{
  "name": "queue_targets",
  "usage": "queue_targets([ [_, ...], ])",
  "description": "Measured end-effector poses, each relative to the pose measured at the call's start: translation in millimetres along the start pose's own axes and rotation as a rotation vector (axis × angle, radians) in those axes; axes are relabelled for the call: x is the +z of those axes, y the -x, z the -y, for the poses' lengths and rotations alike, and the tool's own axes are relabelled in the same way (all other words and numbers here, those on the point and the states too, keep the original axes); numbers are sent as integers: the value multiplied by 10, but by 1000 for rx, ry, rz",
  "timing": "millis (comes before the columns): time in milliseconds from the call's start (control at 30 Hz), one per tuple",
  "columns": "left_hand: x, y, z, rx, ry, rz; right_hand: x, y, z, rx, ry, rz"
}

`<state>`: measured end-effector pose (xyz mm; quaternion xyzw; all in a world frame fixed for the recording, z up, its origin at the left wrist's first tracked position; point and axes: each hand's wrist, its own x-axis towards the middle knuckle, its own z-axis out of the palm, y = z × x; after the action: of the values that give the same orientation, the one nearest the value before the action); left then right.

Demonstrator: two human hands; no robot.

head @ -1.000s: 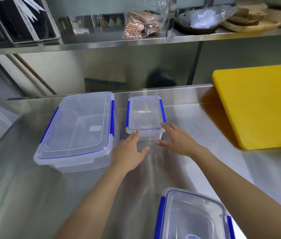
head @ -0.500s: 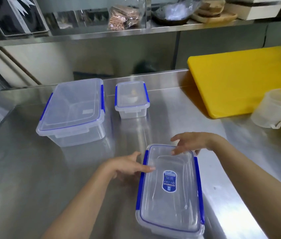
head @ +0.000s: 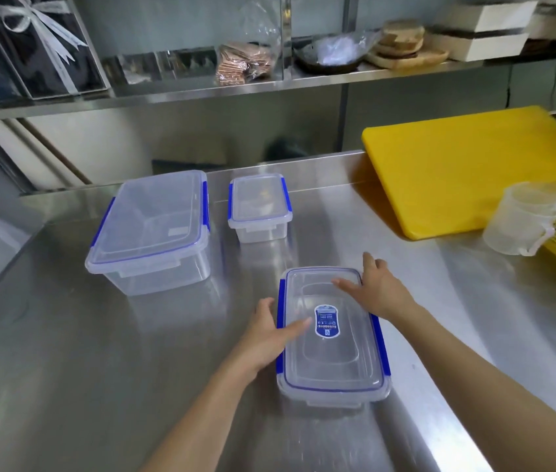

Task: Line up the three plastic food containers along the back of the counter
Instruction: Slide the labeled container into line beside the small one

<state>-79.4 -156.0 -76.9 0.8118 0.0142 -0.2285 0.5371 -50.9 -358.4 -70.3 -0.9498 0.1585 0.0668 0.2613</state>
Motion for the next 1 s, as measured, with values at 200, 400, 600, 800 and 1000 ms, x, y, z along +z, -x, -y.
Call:
queue_targets([
  [200, -141, 102, 79, -63, -296, 497, -307, 259, -102, 128, -37, 612],
  [400, 160, -2, 251, -25, -333, 299, -210, 149, -296, -18, -236, 513],
  [600, 353, -116, 171, 163, -266, 128, -176, 109, -415, -197, -262, 232],
  [800, 390, -185, -31, 282, -362, -63, -173, 177, -589, -345, 168, 351],
  [1000, 559, -393, -70, 506, -676, -294, -157, -47, -666, -377, 225, 161],
])
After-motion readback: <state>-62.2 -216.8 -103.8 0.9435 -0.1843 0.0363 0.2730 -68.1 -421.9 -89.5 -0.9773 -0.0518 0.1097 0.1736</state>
